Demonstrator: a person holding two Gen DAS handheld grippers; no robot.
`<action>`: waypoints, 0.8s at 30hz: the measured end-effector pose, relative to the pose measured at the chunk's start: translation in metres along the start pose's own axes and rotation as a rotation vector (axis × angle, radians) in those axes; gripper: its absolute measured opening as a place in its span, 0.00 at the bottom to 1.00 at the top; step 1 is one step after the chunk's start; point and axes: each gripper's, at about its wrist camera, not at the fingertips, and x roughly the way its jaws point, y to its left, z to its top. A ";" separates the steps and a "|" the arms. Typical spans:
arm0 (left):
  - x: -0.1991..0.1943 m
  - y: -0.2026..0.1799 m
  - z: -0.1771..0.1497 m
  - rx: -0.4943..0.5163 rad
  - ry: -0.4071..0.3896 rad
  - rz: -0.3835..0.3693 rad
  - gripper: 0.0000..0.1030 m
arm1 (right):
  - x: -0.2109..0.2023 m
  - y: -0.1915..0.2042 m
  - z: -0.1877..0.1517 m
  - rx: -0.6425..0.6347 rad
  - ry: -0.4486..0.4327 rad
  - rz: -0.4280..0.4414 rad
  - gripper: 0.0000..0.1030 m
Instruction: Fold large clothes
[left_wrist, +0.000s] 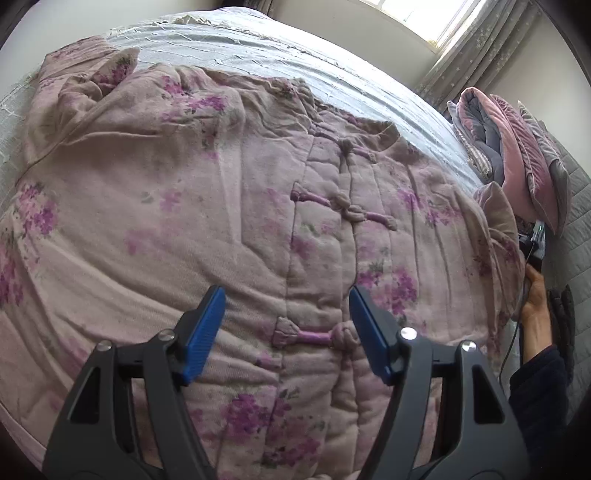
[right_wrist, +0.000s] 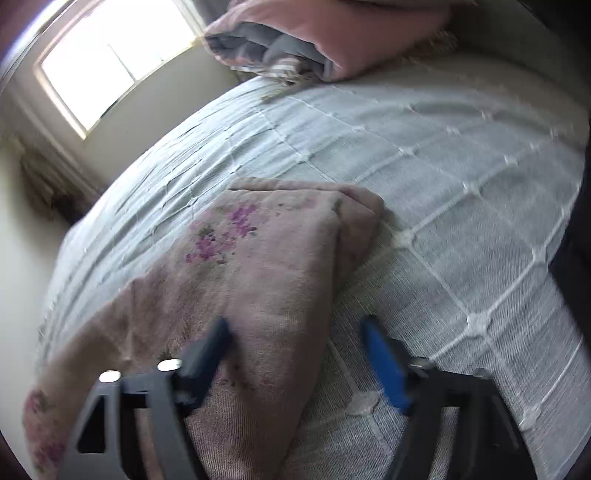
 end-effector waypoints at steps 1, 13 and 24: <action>0.003 0.001 0.001 0.001 0.004 0.003 0.68 | -0.003 0.010 0.000 -0.053 0.015 -0.018 0.09; -0.003 0.016 0.016 -0.063 -0.033 0.021 0.68 | -0.283 0.027 -0.031 -0.433 -0.656 -0.703 0.06; 0.002 0.023 0.016 -0.065 0.004 -0.006 0.68 | -0.149 -0.068 -0.136 -0.497 -0.186 -0.750 0.26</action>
